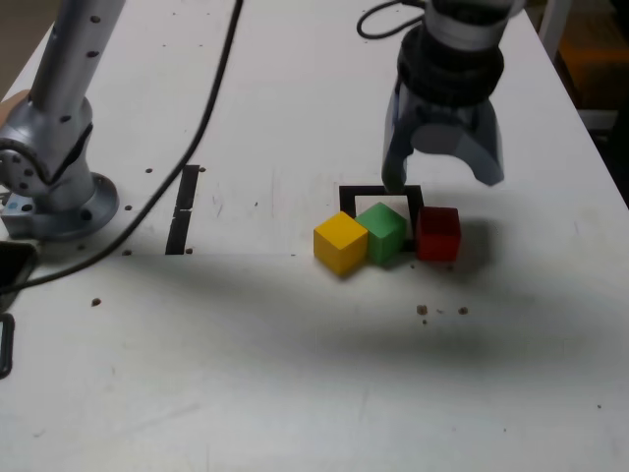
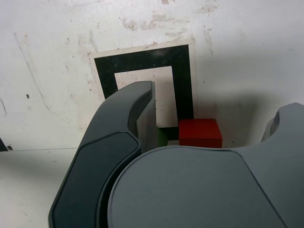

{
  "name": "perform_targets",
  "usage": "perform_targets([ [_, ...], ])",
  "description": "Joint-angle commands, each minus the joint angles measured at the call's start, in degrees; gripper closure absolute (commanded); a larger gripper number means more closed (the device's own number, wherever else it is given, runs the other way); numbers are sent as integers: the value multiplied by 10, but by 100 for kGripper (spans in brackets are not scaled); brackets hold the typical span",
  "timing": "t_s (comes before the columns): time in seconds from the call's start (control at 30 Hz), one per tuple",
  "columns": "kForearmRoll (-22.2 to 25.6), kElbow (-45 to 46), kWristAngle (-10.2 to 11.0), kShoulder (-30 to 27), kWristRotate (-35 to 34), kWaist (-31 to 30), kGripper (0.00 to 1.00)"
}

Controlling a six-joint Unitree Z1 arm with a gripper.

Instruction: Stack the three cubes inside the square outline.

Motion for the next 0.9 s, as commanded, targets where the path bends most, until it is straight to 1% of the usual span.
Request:
perform_targets([
  [0.0, -1, -4, -4, 5, 1, -2, 11],
  [0.2, -8, -4, -15, 16, 1, -11, 11],
  [0.47, -13, 5, -37, 23, 1, -25, 11],
  [0.73, -14, 15, -53, 28, 1, -32, 11],
  [0.87, -15, 13, -56, 35, 1, -32, 12],
])
